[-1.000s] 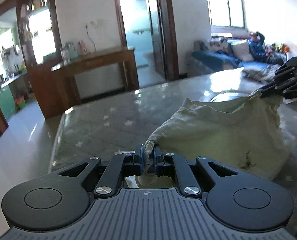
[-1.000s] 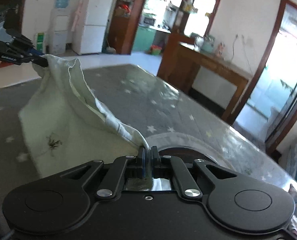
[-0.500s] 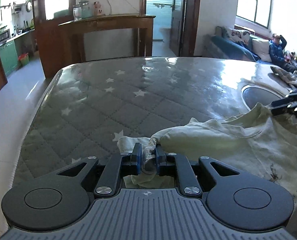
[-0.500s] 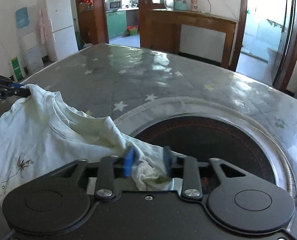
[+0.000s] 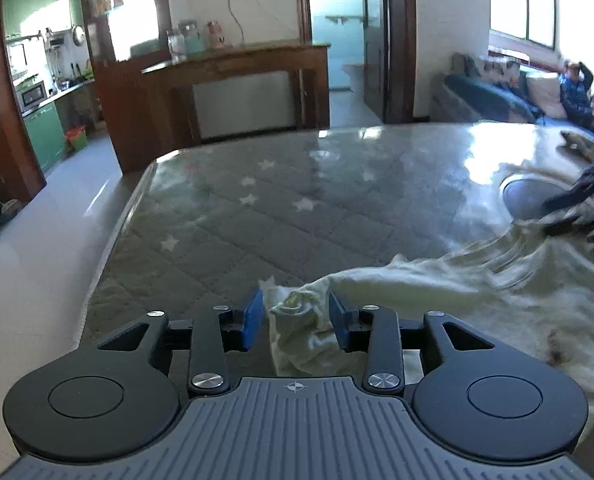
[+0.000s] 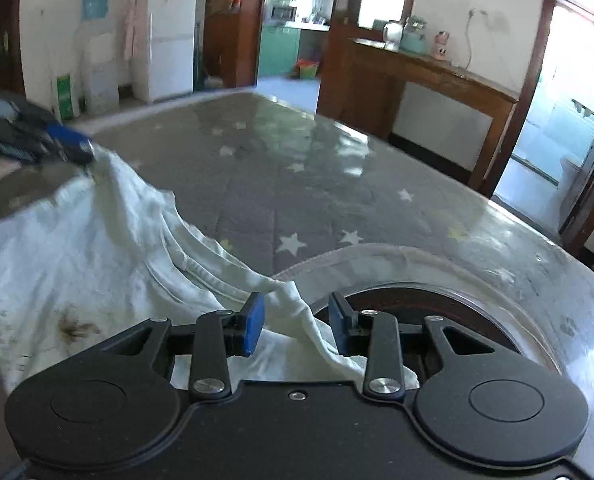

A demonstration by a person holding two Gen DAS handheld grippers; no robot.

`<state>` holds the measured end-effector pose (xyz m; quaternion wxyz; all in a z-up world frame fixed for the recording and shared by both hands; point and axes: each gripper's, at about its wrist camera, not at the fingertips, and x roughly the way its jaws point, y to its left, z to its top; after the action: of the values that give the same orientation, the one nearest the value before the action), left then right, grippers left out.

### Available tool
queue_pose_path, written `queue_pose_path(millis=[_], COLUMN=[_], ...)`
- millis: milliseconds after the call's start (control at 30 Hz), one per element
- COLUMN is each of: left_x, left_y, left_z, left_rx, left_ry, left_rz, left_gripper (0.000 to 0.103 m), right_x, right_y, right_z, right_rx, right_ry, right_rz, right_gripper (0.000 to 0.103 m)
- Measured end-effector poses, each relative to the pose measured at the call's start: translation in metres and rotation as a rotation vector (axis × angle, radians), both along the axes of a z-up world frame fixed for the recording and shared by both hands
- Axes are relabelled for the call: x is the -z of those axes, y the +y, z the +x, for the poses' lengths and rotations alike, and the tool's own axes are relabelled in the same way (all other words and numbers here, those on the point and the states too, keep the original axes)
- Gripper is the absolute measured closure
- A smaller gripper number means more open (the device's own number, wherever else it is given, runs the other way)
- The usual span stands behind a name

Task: Fold clothes
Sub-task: 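Lay the folded shirt on the mattress and open both grippers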

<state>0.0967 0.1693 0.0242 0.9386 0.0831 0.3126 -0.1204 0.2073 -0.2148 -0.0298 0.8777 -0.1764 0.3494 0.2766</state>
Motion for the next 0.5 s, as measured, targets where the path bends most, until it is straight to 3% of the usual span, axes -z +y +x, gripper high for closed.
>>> queue_pose_path(millis=[33,267,500], left_x=[-0.003,0.007,0.014], left_y=[-0.005,-0.047,-0.066], left_z=[-0.009,-0.046,-0.028], left_rx=[0.022,0.168,0.213], left_ry=[-0.014,-0.04,-0.022], left_rz=[-0.002,0.084,0.031], left_gripper=[0.063,0.062,0.062], right_x=[0.005,0.01,-0.011], right_y=[0.002,0.001,-0.018], right_z=[0.005,0.023,0.001], right_rx=[-0.001,0.085,0.085], right_ry=[0.013,0.003,-0.012], right_rz=[-0.009,0.03,0.08], right_gripper=[0.075,0.075,0.075])
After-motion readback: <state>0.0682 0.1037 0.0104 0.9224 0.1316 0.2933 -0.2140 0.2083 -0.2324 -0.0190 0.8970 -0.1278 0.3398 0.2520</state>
